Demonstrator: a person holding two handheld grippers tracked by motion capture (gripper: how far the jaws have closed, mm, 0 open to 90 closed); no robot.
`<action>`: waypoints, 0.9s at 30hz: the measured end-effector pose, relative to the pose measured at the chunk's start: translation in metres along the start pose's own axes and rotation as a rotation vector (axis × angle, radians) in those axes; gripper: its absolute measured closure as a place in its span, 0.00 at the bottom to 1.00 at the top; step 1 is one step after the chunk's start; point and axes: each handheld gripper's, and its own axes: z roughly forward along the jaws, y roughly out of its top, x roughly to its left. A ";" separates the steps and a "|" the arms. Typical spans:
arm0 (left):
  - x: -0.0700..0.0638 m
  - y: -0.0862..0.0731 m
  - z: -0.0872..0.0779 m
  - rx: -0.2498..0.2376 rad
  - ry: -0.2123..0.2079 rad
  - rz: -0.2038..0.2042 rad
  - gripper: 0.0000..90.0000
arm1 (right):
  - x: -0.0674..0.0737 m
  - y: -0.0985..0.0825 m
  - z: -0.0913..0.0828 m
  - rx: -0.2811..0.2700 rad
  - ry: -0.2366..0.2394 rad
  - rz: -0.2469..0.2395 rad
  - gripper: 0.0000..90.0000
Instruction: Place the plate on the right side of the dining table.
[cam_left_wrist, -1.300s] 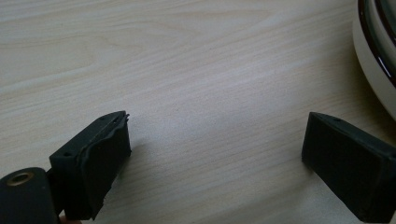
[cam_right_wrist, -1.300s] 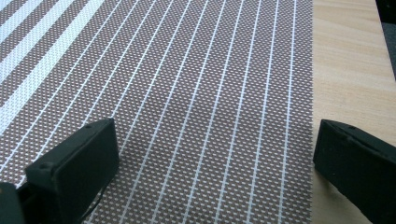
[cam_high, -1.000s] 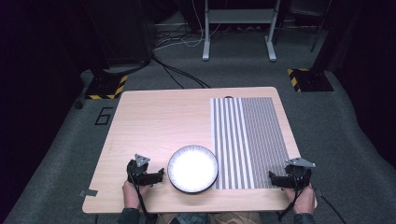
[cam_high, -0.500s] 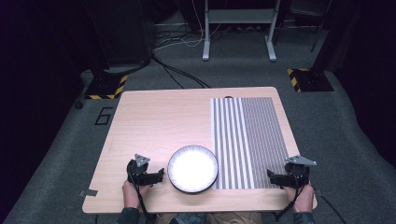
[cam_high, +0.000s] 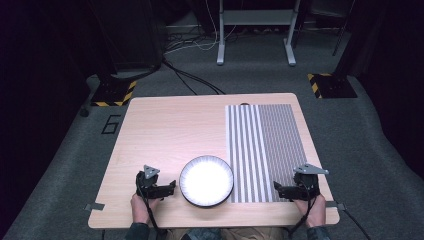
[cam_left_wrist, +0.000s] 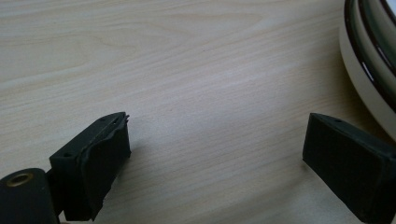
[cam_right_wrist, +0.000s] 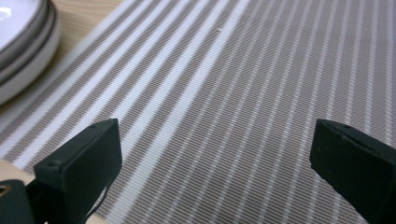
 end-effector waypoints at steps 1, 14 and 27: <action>0.000 0.000 -0.001 -0.001 -0.002 0.001 0.08 | 0.003 0.002 0.001 0.001 0.005 -0.009 0.02; -0.006 0.003 -0.004 -0.023 -0.046 -0.010 0.08 | 0.043 0.021 0.015 -0.002 0.129 -0.084 0.03; -0.010 0.002 -0.004 -0.041 -0.076 -0.034 0.09 | 0.071 0.041 0.026 -0.005 0.220 -0.141 0.03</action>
